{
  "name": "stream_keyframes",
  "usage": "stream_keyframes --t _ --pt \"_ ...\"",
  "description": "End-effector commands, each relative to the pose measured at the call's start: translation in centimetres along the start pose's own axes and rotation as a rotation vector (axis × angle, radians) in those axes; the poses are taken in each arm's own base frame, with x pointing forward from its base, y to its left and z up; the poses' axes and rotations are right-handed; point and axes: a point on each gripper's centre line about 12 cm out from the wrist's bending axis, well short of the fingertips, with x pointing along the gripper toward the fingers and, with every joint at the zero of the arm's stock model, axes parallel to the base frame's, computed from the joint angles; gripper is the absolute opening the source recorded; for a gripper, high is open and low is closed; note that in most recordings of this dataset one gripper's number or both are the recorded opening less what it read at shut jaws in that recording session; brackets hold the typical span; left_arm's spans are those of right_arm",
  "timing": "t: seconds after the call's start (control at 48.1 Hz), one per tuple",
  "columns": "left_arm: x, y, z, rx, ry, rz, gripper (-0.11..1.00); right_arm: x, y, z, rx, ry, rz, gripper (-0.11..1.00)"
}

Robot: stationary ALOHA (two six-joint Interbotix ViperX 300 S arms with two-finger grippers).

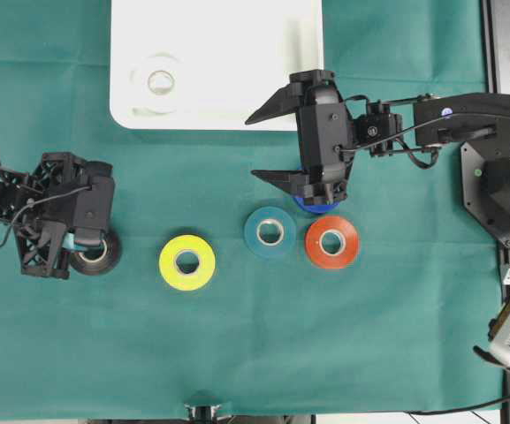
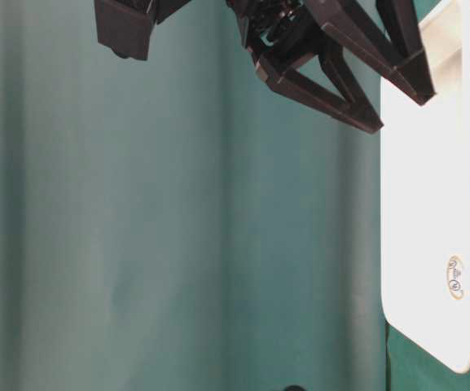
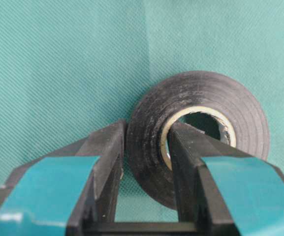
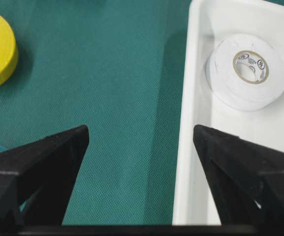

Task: Put the tape alternately from left to right into the white case.
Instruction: 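Lift the black roll and carry it up into the tray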

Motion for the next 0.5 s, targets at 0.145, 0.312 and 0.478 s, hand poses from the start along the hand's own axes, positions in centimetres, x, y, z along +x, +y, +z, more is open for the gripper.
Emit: stream_keyframes --t 0.145,0.312,0.478 --pt "-3.2 -0.7 2.8 0.006 -0.115 -0.022 0.24 -0.2 0.0 0.7 -0.001 -0.025 0.000 0.70" --pt "-5.7 -0.9 4.0 0.008 -0.194 -0.034 0.24 -0.2 0.0 0.7 -0.001 -0.025 0.000 0.70" --pt "-7.0 -0.5 4.7 0.001 -0.241 -0.029 0.24 -0.2 0.0 0.7 -0.001 -0.025 0.000 0.70"
